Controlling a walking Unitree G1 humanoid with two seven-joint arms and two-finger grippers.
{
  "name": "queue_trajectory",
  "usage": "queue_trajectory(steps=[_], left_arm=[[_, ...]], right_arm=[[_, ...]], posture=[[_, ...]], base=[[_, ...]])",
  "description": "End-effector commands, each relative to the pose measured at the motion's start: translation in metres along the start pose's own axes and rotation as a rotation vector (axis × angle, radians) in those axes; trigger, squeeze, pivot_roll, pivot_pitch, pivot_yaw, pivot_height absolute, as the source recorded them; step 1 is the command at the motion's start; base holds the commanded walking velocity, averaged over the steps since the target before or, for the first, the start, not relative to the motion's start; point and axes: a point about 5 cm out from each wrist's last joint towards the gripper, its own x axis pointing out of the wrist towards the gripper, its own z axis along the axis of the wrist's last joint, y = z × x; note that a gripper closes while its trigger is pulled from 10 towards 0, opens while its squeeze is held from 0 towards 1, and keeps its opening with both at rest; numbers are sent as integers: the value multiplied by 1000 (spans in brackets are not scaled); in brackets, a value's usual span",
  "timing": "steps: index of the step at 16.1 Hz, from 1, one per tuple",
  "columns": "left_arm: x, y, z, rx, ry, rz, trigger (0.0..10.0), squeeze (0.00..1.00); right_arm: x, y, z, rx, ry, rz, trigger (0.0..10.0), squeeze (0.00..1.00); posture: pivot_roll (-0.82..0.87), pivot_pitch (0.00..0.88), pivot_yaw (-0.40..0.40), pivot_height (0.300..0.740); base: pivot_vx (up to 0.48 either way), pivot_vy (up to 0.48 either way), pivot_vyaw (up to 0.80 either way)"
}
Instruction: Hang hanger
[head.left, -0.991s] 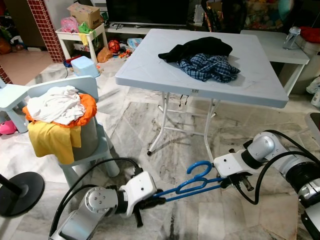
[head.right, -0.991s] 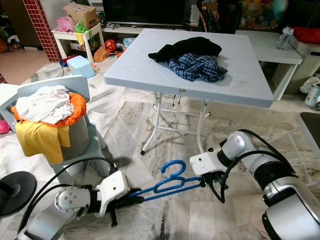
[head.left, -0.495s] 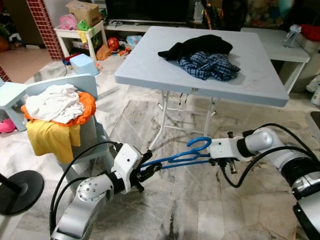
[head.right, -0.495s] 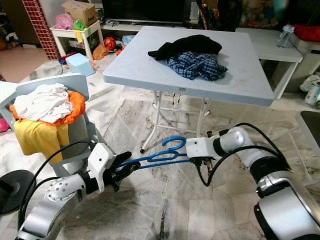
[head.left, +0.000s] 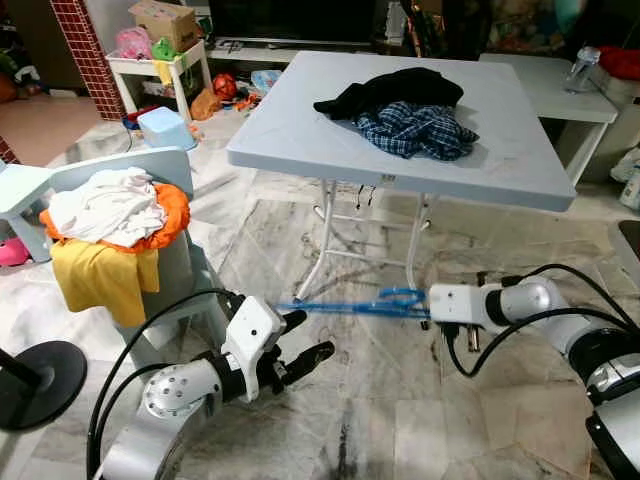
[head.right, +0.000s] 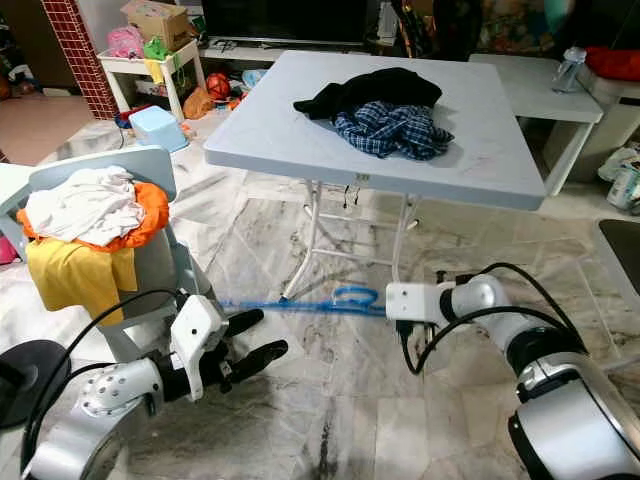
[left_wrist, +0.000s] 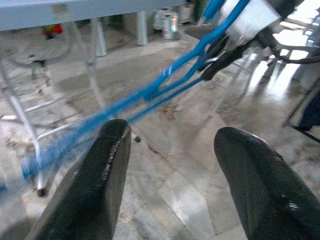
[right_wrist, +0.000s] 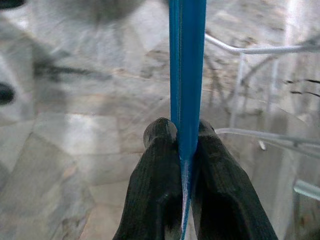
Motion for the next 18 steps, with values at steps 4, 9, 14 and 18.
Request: queue_trajectory(steps=[4,9,14,18], left_arm=[[-5,25,0,-100,-102,448,10000,1000],[-17,39,-10,-147,-113,775,10000,1000],[-11,47,-9,-194,-110,839,10000,973],[1,39,-8,-259,-123,783,10000,0]], right_arm=[[4,8,-20,484,-45,-209,0,0],[27,43,-13,1080,-166,-429,0,0],[30,63,21,1325,-195,-619,10000,0],[34,75,35,1387,-185,-603,10000,0]], posture=[[-76,0,-19,740],[-97,0,-2,740],[-118,0,14,740],[-113,0,10,740]], base=[[0,0,0],[0,0,0],[0,0,0],[0,0,0]])
